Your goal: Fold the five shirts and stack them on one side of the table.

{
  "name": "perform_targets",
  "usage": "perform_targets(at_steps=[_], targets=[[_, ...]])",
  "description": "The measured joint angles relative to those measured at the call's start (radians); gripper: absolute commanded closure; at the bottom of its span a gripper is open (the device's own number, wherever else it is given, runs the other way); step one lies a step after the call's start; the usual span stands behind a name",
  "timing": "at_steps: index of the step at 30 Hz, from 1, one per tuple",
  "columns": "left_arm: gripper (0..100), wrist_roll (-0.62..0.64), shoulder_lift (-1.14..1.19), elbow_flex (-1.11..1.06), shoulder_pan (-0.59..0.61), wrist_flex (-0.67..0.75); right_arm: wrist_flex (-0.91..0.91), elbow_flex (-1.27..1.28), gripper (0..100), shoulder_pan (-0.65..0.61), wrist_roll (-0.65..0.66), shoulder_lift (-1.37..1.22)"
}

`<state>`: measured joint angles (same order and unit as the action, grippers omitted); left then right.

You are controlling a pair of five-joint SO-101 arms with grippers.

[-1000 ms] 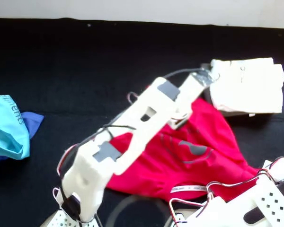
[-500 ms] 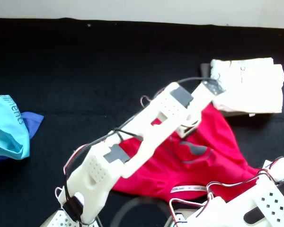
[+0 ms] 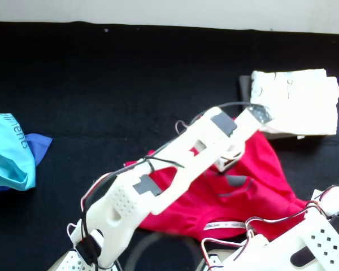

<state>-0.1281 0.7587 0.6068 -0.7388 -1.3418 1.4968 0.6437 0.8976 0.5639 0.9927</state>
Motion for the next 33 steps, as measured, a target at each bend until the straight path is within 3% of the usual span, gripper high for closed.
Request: perform_targets(at_steps=[3, 6, 13, 21, 24, 29, 33], targets=[[87, 0.000, 0.011, 0.000, 0.002, 0.005, 0.000, 0.000, 99.3, 0.000, 0.000, 0.000], [99, 0.002, 0.011, 0.000, 0.000, 0.005, 0.000, 0.000, 99.3, 0.000, 0.000, 0.000], [99, 0.002, 0.012, 0.080, 0.054, -0.002, 0.000, 0.000, 99.3, 0.000, 0.000, 0.000], [99, -0.002, 0.018, 0.302, 0.135, -0.198, -0.037, 0.002, 99.3, -0.003, -0.009, 0.000], [98, -0.002, 0.023, 0.324, 0.118, -0.233, -0.040, 0.002, 99.3, -0.003, -0.009, 0.000], [87, -0.002, 0.118, 0.324, 0.015, -0.236, -0.040, 0.002, 99.3, -0.003, -0.009, 0.000], [88, -0.002, 0.210, 0.342, 0.003, -0.230, -0.040, 0.002, 99.3, -0.003, -0.009, 0.000]])
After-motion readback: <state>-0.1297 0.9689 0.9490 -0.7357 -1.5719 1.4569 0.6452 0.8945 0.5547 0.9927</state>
